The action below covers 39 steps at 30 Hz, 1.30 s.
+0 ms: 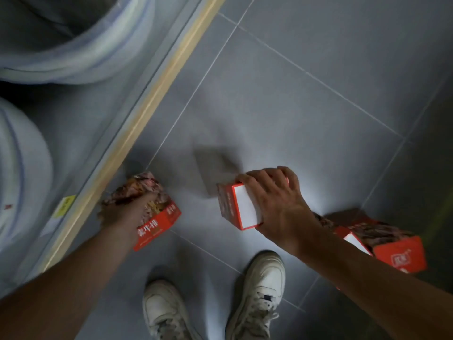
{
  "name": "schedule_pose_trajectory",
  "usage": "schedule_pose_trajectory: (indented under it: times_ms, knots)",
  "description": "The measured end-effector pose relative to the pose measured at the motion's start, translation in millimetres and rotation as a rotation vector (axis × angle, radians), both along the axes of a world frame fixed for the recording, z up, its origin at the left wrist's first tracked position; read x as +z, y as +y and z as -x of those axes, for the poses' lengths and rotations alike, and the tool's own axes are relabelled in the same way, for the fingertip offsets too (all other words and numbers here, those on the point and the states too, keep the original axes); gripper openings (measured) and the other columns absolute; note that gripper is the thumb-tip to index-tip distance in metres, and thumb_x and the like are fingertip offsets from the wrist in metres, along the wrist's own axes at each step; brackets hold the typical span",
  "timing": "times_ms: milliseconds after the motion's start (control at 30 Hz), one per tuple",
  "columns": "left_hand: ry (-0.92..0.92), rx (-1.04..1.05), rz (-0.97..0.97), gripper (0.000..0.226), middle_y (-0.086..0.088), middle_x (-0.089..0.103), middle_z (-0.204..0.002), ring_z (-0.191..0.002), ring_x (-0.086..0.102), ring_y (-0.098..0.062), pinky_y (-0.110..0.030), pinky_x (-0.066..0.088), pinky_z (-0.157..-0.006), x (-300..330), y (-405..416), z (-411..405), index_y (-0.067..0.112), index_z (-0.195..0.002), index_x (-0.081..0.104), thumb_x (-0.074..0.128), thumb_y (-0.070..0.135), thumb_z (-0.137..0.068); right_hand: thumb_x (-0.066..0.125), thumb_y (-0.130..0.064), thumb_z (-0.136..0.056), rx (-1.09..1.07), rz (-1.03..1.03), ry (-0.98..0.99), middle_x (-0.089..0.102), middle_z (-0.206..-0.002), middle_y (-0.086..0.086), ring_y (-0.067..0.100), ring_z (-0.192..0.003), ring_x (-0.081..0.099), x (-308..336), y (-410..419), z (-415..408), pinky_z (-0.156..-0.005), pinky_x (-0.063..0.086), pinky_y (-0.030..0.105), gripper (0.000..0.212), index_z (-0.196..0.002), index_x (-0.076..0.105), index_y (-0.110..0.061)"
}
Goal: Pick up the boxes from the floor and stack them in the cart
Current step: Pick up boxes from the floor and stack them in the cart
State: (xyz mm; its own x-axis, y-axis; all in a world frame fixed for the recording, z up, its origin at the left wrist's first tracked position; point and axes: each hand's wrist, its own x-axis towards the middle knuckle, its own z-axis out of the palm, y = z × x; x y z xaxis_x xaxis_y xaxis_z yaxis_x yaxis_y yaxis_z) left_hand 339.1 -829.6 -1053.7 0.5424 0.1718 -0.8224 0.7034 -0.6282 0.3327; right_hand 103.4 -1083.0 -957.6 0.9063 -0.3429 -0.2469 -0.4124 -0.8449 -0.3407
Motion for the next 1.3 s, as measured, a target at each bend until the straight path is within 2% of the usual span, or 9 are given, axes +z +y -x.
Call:
schedule_pose_trajectory:
  times_ms: [67, 200, 400, 567, 767, 933, 1033, 1100, 1300]
  knots:
    - [-0.086, -0.061, -0.076, 0.114, -0.005, 0.068, -0.117, -0.091, 0.071, -0.026, -0.046, 0.058, -0.078, 31, -15, 14, 0.022, -0.129, 0.054, 0.099, 0.055, -0.03, 0.087, -0.033, -0.06, -0.029, -0.027, 0.053, 0.055, -0.131, 0.0, 0.028, -0.119, 0.052, 23, -1, 5, -0.109, 0.033, 0.05, 0.088, -0.137, 0.046, -0.025]
    - [-0.238, -0.275, 0.187, 0.097, -0.002, 0.074, -0.107, -0.092, 0.073, -0.016, -0.035, 0.06, -0.084, 128, -35, 56, 0.012, -0.12, 0.065, 0.099, 0.044, -0.035, 0.088, -0.036, -0.06, -0.144, -0.061, 0.107, 0.054, -0.133, -0.002, 0.026, -0.122, 0.049, 93, -11, 7, -0.109, 0.029, 0.048, 0.093, -0.141, 0.043, -0.027]
    - [-0.262, -0.42, 0.403, 0.113, 0.002, 0.06, -0.131, -0.121, 0.06, -0.018, -0.051, 0.048, -0.103, 283, -59, 69, 0.035, -0.132, 0.045, 0.101, 0.049, -0.035, 0.09, -0.042, -0.059, -0.32, -0.064, 0.059, 0.055, -0.129, -0.003, 0.026, -0.118, 0.051, 236, -28, 6, -0.108, 0.031, 0.049, 0.095, -0.138, 0.038, -0.03]
    - [-0.325, -0.583, 0.495, 0.129, 0.001, 0.05, -0.144, -0.133, 0.05, -0.017, -0.051, 0.043, -0.109, 425, -77, 56, 0.031, -0.149, 0.029, 0.097, 0.057, -0.042, 0.088, -0.043, -0.068, -0.52, -0.065, 0.067, 0.049, -0.139, -0.003, 0.026, -0.128, 0.042, 364, -34, 8, -0.113, 0.024, 0.05, 0.093, -0.143, 0.035, -0.031]
    - [-0.415, -0.605, 0.678, 0.118, 0.001, 0.054, -0.137, -0.125, 0.057, -0.016, -0.051, 0.053, -0.096, 583, -85, 44, 0.041, -0.144, 0.034, 0.099, 0.047, -0.046, 0.081, -0.051, -0.074, -0.595, -0.047, 0.044, 0.045, -0.148, -0.005, 0.026, -0.135, 0.039, 500, -26, 0, -0.118, 0.02, 0.051, 0.088, -0.146, 0.035, -0.03]
    - [-0.476, -0.596, 0.771, 0.095, 0.034, 0.062, -0.116, -0.106, 0.061, 0.011, -0.014, 0.052, -0.081, 700, -70, 42, 0.077, -0.112, 0.042, 0.089, 0.038, -0.039, 0.08, -0.051, -0.074, -0.56, -0.033, 0.0, 0.046, -0.147, -0.006, 0.023, -0.136, 0.042, 593, -1, -3, -0.119, 0.022, 0.047, 0.087, -0.146, 0.035, -0.031]
    - [-0.55, -0.649, 0.699, 0.117, 0.011, 0.051, -0.142, -0.128, 0.054, -0.013, -0.043, 0.051, -0.101, 728, -37, 32, 0.061, -0.14, 0.028, 0.094, 0.047, -0.045, 0.08, -0.053, -0.073, -0.506, -0.018, -0.007, 0.047, -0.148, -0.005, 0.023, -0.135, 0.044, 642, 7, -7, -0.118, 0.026, 0.042, 0.091, -0.148, 0.033, -0.028]
    - [-0.556, -0.618, 0.714, 0.129, -0.002, 0.047, -0.148, -0.133, 0.051, -0.025, -0.059, 0.047, -0.102, 747, -17, 27, 0.043, -0.152, 0.023, 0.099, 0.039, -0.047, 0.081, -0.054, -0.072, -0.486, -0.003, -0.027, 0.05, -0.146, -0.004, 0.024, -0.134, 0.047, 670, 17, -10, -0.115, 0.03, 0.042, 0.093, -0.148, 0.035, -0.027]
    - [-0.724, -0.632, 0.666, 0.133, 0.003, 0.045, -0.149, -0.136, 0.048, -0.015, -0.052, 0.049, -0.103, 818, 24, 30, 0.04, -0.153, 0.022, 0.099, 0.05, -0.045, 0.08, -0.057, -0.067, -0.319, 0.047, -0.15, 0.059, -0.134, -0.005, 0.023, -0.119, 0.058, 736, 39, -34, -0.1, 0.041, 0.039, 0.087, -0.141, 0.044, -0.028]
